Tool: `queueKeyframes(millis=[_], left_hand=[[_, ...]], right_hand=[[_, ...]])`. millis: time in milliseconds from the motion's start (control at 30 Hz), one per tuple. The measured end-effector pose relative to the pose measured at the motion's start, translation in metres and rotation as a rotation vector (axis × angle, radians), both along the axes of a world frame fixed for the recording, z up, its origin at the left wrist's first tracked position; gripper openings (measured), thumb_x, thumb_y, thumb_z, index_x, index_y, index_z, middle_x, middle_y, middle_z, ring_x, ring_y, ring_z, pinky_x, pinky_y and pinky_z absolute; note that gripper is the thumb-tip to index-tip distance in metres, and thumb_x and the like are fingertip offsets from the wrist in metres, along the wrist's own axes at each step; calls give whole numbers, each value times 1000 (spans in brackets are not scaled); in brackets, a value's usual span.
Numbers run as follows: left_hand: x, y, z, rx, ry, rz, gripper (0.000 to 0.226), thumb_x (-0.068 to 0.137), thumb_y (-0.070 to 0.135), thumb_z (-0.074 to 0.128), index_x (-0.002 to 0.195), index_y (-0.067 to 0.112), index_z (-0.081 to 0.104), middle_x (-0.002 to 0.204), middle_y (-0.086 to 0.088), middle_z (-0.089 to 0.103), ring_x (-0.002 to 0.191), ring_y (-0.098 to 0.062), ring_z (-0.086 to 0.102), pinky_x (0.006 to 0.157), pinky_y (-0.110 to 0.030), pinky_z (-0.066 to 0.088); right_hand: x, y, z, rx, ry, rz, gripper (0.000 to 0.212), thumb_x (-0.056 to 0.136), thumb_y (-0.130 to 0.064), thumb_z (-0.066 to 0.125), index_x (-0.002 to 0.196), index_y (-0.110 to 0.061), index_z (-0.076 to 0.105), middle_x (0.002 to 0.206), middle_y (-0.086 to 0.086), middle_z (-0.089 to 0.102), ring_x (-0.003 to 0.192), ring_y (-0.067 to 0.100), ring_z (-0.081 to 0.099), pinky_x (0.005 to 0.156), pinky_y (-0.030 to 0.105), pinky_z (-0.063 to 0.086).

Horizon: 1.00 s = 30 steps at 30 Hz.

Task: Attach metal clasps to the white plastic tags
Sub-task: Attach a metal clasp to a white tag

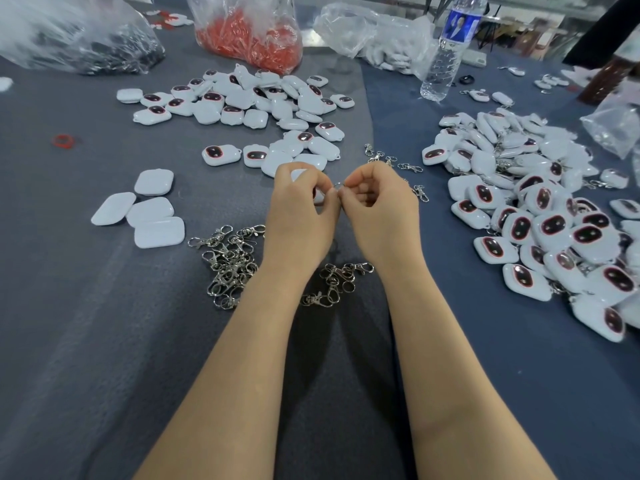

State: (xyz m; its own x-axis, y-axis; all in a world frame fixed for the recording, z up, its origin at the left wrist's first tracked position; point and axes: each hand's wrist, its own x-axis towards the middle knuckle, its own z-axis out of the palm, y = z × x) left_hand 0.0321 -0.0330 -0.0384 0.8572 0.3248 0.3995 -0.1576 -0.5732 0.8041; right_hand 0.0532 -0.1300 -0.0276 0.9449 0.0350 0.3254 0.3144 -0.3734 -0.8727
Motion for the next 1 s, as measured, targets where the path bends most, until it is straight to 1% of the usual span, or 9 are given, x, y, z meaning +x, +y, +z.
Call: queueKeyframes(millis=[133,300,433,567,633,700,767,933,1000], left_hand=[[-1,-1,0,18,-2,-1,14,88,12,60,80,19,51,113,-6,48,81,-9,43,71,-12,31],[-1,-2,0,21,-5,0,14,88,12,60,80,19,51,117,-7,48,81,-9,43,71,-14,31],[-2,-2,-1,16,-2,2,13,88,14,60,81,20,51,117,-3,47,73,-1,44,71,-17,33],[-2,-2,0,15,-4,-1,4,87,17,62,85,16,59,110,2,43,79,-7,44,71,-15,32],[-2,-2,0,34,6,5,4,87,19,62,88,15,61,108,3,42,75,-7,44,72,-20,34],[-2,-2,0,57,20,9,5,87,19,62,88,14,61,108,0,46,76,-12,45,73,-25,39],[-1,-2,0,45,23,12,4,87,17,63,86,15,61,106,-1,48,79,-13,45,73,-23,37],[1,0,1,-27,37,34,7,87,13,63,84,17,59,103,-1,49,85,-9,45,69,0,28],[2,0,0,-36,49,26,7,88,12,62,84,17,60,103,-2,50,84,-9,45,69,-2,28]], right_hand=[[0,1,0,-14,-3,-3,16,84,-3,61,79,-18,57,73,-4,58,62,1,48,60,8,41],[-1,1,1,-3,-3,1,16,84,-2,60,80,-18,57,71,-7,54,60,0,46,60,8,40],[-1,1,1,-26,4,-9,17,84,-3,60,79,-18,57,71,-6,55,62,2,46,61,8,40],[-1,-1,0,-64,-21,2,17,85,0,55,81,-17,58,77,3,59,63,3,44,61,8,38],[-1,-2,0,-106,-22,17,20,85,1,54,82,-18,58,81,6,61,65,6,46,61,10,38],[0,-1,-1,-113,-19,25,22,84,1,54,82,-20,59,83,5,61,66,8,47,61,10,38],[0,0,0,-74,-23,27,23,84,3,54,84,-20,57,84,3,61,68,8,48,63,10,40],[0,3,-3,-32,-18,9,16,85,0,58,85,-16,55,78,-2,57,63,2,46,62,8,41],[0,3,-4,-24,-8,-2,16,84,0,60,83,-15,55,75,-2,57,61,3,45,61,8,41]])
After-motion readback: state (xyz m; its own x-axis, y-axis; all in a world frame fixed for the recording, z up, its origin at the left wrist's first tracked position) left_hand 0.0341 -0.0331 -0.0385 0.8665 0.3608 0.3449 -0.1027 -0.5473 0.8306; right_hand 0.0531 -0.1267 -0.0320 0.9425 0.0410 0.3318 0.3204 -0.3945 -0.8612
